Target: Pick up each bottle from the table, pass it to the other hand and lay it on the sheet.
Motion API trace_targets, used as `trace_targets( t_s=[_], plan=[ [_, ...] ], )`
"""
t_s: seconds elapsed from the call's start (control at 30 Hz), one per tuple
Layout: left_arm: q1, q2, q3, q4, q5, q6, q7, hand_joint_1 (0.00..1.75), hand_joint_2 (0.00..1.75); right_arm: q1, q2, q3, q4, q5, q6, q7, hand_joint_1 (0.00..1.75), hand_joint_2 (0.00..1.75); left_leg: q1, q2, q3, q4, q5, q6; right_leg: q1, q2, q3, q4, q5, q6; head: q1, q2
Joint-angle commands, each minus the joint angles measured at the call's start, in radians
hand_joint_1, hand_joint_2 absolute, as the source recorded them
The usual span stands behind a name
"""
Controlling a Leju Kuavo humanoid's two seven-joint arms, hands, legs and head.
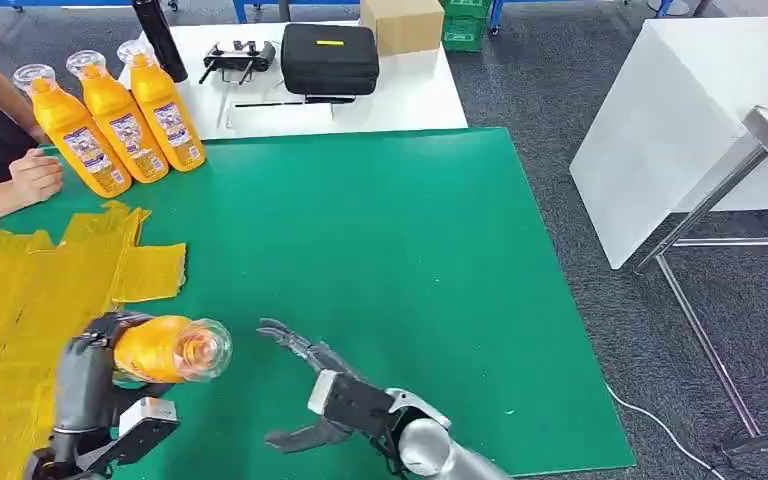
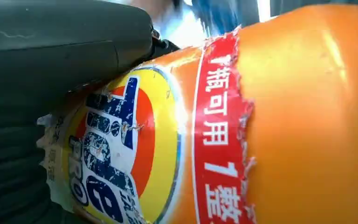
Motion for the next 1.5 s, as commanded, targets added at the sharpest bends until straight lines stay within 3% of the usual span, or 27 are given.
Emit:
trace_targets(
  t_s=[0.03,0.27,0.57,0.8,0.83,0.87,1.5],
  plan=[
    [-0.014,-0.014,0.296,0.127,0.018,0.073,-0.038,1.75,1.75,0.023,-0.132,-0.066,-0.164,-0.047,0.003,-0.016,0.00,1.75,0.001,0.001,0.004,0.000,-0.002,-0.003,0.001,0.000,0.004,0.000,-0.002,-0.001,-0.001,0.000],
    [-0.024,-0.017,0.327,0.197,-0.199,0.095,0.032,1.75,1.75,0.012,-0.155,-0.063,-0.163,-0.066,-0.001,-0.026,0.00,1.75,0.002,0.001,0.004,0.000,-0.002,-0.002,0.001,0.000,0.004,-0.001,-0.002,-0.001,-0.001,0.000],
    [-0.139,0.134,0.276,0.586,-0.426,0.025,0.195,1.75,1.75,-0.045,-0.153,-0.041,-0.128,-0.104,0.025,-0.016,0.00,1.75,0.001,0.001,0.004,-0.001,0.000,-0.003,0.001,-0.001,0.004,0.000,-0.002,-0.002,0.000,0.000],
    [-0.154,0.154,0.257,0.633,-0.449,-0.024,0.219,1.75,1.75,-0.045,-0.152,-0.038,-0.123,-0.103,0.026,-0.016,0.00,1.75,0.003,0.001,0.004,0.000,-0.001,-0.004,0.001,-0.001,0.004,0.000,-0.003,-0.002,0.000,0.000],
    [-0.158,0.157,0.254,0.641,-0.448,-0.037,0.221,0.94,1.75,-0.044,-0.151,-0.039,-0.122,-0.103,0.026,-0.015,0.00,1.75,0.002,0.000,0.002,-0.001,0.000,-0.003,0.001,-0.001,0.002,0.000,-0.001,-0.001,-0.001,0.000],
    [-0.158,0.157,0.254,0.641,-0.448,-0.037,0.221,0.00,1.75,-0.044,-0.151,-0.039,-0.122,-0.103,0.026,-0.015,0.00,1.75,0.002,-0.001,0.002,-0.001,0.001,-0.003,0.001,-0.002,0.002,0.000,-0.002,-0.001,0.000,0.000],
    [-0.155,0.162,0.180,0.565,-0.365,-0.026,0.181,0.00,1.75,-0.024,-0.152,-0.058,-0.120,-0.104,0.028,-0.015,0.00,1.75,0.004,-0.002,0.002,0.001,0.003,-0.007,0.003,-0.002,0.003,0.000,0.000,-0.004,-0.001,0.000]
  ],
)
